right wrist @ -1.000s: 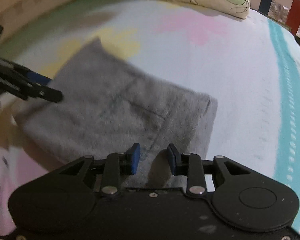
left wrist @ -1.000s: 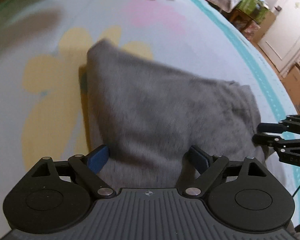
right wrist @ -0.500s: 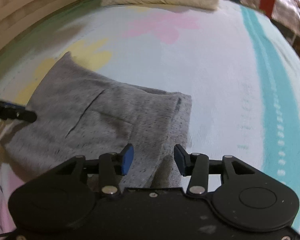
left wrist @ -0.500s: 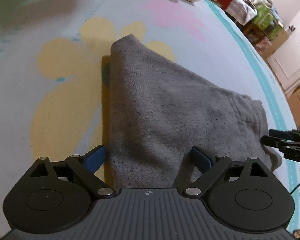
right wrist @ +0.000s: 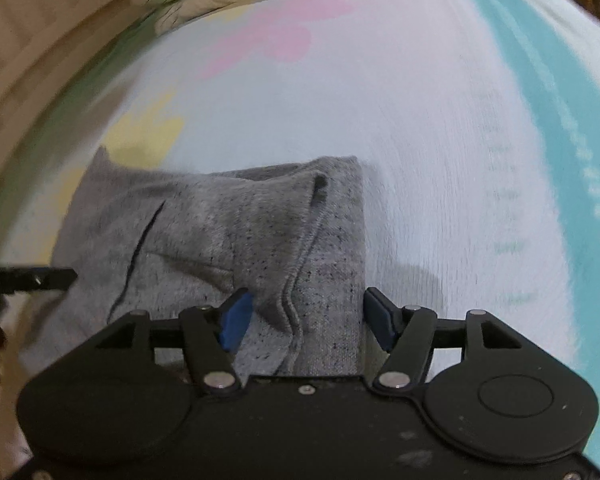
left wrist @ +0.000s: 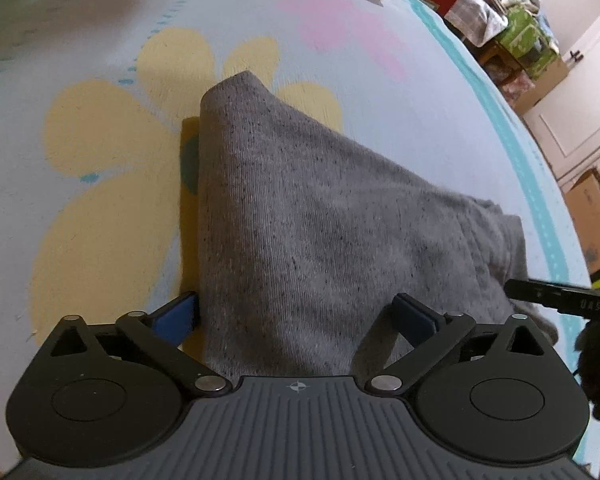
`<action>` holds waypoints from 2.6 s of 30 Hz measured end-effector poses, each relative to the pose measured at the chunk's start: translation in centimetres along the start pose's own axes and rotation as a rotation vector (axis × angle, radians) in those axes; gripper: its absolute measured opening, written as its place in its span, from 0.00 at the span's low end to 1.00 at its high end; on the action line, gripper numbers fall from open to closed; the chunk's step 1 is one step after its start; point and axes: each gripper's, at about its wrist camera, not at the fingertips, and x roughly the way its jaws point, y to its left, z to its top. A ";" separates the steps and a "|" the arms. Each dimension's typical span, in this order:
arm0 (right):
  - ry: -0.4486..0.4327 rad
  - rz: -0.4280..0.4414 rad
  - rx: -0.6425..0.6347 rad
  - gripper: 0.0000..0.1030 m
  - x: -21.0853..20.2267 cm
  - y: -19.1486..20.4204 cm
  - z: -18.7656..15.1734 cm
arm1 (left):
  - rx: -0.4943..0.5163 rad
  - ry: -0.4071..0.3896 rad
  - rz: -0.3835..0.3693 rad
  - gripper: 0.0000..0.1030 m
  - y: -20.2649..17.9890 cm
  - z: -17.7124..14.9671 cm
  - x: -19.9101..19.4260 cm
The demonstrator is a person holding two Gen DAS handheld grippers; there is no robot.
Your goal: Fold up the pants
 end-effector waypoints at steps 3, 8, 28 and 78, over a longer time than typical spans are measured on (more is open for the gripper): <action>-0.010 0.055 0.051 0.67 0.2 -1.1 0.1 | -0.001 -0.008 -0.008 0.99 0.1 -0.1 0.0; -0.012 0.126 0.066 0.69 0.9 -1.6 0.4 | -0.021 -0.034 -0.034 0.99 0.0 -0.1 0.2; -0.109 0.128 -0.099 0.24 -3.8 4.1 1.5 | -0.052 -0.210 -0.011 0.12 -2.3 -0.4 -3.6; -0.100 -0.005 -0.670 0.01 10.5 12.6 15.0 | 0.099 -0.311 0.247 0.34 0.7 8.1 3.8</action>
